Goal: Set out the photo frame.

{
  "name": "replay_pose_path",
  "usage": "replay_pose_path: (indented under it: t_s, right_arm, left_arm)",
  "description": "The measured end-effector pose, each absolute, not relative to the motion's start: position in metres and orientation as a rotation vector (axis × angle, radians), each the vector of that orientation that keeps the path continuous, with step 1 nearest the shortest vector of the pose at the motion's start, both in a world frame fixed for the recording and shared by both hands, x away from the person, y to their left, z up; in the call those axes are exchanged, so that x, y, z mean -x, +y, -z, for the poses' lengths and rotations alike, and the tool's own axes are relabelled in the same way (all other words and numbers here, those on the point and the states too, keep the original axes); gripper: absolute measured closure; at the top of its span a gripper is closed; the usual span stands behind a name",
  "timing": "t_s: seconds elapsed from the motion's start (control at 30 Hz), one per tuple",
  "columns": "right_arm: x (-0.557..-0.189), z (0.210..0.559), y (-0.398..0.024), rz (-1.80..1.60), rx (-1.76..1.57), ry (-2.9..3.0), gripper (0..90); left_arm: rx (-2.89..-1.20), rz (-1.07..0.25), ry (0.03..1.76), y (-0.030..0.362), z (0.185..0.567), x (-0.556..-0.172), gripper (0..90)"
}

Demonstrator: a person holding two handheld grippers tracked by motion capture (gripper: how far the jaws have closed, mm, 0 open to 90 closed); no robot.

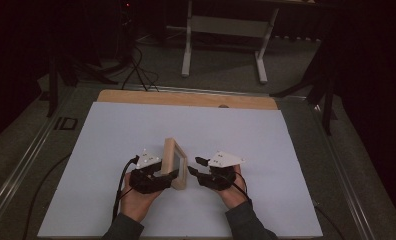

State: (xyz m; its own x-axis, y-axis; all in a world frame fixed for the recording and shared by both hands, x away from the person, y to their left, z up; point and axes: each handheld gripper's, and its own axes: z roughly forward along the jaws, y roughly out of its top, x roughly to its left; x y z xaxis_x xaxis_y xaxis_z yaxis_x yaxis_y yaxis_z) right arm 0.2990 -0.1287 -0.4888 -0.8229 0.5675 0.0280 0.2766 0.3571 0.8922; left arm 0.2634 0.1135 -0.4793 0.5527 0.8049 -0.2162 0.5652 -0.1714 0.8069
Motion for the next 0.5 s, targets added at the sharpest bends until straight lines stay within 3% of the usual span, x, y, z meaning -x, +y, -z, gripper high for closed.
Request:
replay_pose_path:
  t_s: [0.5]
  right_arm:
    - [-0.2985,0.4853,-0.1307,-1.441,-0.738,2.314,54.5]
  left_arm:
    - [-1.854,-0.307,1.132,0.1159,0.4784,-0.2637,47.7]
